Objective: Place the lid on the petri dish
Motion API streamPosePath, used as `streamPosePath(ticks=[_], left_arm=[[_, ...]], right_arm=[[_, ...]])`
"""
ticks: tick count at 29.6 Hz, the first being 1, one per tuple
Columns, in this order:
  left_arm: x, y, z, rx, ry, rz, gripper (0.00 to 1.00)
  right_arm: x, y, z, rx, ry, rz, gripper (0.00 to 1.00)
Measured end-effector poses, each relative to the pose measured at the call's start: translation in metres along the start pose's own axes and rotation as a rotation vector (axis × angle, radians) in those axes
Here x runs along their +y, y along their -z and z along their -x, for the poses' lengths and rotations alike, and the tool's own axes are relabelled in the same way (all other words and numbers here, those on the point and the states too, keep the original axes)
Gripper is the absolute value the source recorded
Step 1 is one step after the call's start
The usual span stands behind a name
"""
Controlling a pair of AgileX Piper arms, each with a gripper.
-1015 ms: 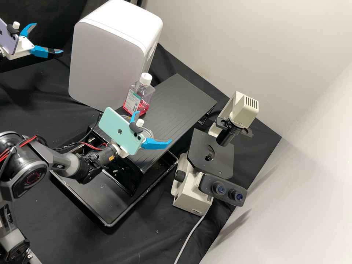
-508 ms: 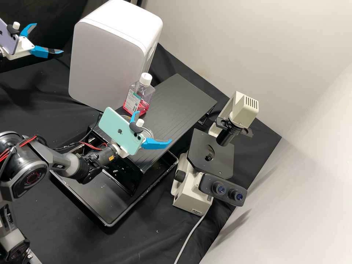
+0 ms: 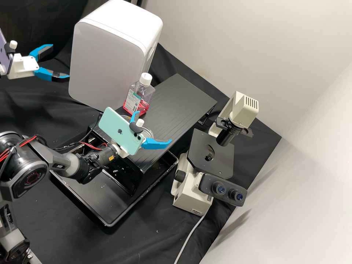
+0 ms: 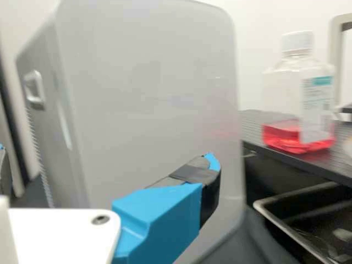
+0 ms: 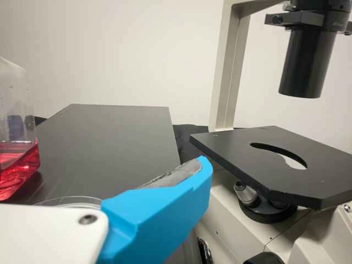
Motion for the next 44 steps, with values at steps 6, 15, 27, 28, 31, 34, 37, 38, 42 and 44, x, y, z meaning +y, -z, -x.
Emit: streamPosePath(ticks=[6, 15, 27, 28, 31, 34, 37, 38, 42, 44], left_arm=[[-0.0146, -0.013, 0.017, -0.058, 0.035, 0.032, 1.00], [-0.0330, -0.037, 0.035, -0.170, 0.128, 0.031, 1.00], [-0.0484, -0.058, 0.056, -0.283, 0.214, 0.013, 1.00], [-0.0489, -0.058, 0.056, -0.287, 0.217, 0.012, 1.00], [-0.0499, -0.059, 0.058, -0.294, 0.223, 0.012, 1.00], [-0.0519, -0.060, 0.061, -0.300, 0.235, 0.011, 1.00], [-0.0525, -0.059, 0.064, -0.300, 0.240, 0.010, 1.00], [-0.0527, -0.059, 0.065, -0.300, 0.243, 0.010, 1.00], [-0.0499, -0.061, 0.069, -0.328, 0.235, 0.002, 1.00], [-0.0482, -0.063, 0.072, -0.356, 0.231, 0.001, 1.00]], right_arm=[[0.000, 0.000, 0.000, 0.000, 0.000, 0.000, 1.00], [0.000, 0.000, 0.000, 0.000, 0.000, 0.000, 1.00], [0.000, 0.000, 0.000, 0.000, 0.000, 0.000, 1.00], [0.000, 0.000, 0.000, 0.000, 0.000, 0.000, 1.00], [0.000, 0.000, 0.000, 0.000, 0.000, 0.000, 1.00], [0.000, 0.000, 0.000, 0.000, 0.000, 0.000, 1.00], [0.000, 0.000, 0.000, 0.000, 0.000, 0.000, 1.00], [0.000, 0.000, 0.000, 0.000, 0.000, 0.000, 1.00], [0.000, 0.000, 0.000, 0.000, 0.000, 0.000, 1.00], [0.000, 0.000, 0.000, 0.000, 0.000, 0.000, 1.00]])
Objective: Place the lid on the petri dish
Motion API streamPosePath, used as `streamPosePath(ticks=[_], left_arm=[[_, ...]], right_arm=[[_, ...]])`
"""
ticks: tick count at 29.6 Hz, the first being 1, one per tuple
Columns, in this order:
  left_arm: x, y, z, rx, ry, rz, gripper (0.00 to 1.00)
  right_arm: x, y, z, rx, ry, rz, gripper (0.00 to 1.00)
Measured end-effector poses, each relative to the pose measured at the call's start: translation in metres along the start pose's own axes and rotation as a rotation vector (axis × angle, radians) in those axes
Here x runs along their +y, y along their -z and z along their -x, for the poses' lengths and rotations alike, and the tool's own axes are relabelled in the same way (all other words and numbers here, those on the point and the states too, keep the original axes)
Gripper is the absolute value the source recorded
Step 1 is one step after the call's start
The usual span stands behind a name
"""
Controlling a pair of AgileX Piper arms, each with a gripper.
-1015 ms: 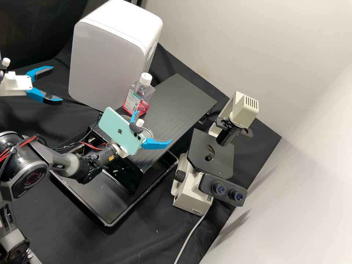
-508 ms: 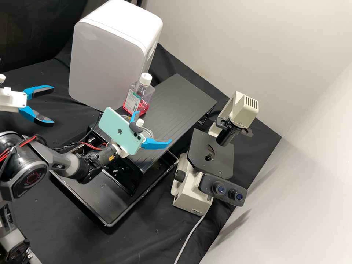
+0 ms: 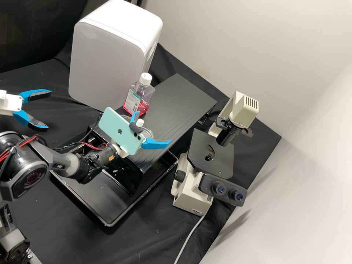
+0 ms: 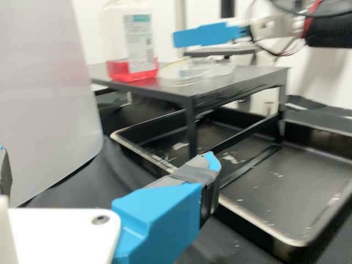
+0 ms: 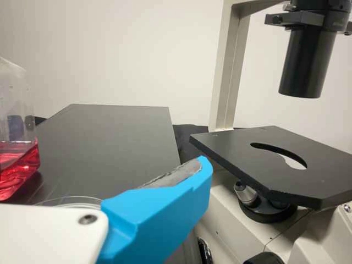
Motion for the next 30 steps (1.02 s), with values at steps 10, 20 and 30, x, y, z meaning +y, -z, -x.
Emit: streamPosePath(ticks=[10, 20, 30], left_arm=[[-0.0036, -0.003, 0.000, -0.051, 0.018, 0.017, 1.00], [-0.0176, -0.009, -0.015, -0.076, 0.085, 0.028, 1.00], [-0.0189, -0.009, -0.018, -0.016, 0.074, 0.017, 1.00]], right_arm=[[0.000, 0.000, 0.000, 0.000, 0.000, 0.000, 1.00], [0.000, 0.000, 0.000, 0.000, 0.000, 0.000, 1.00], [0.000, 0.000, 0.000, 0.000, 0.000, 0.000, 1.00]])
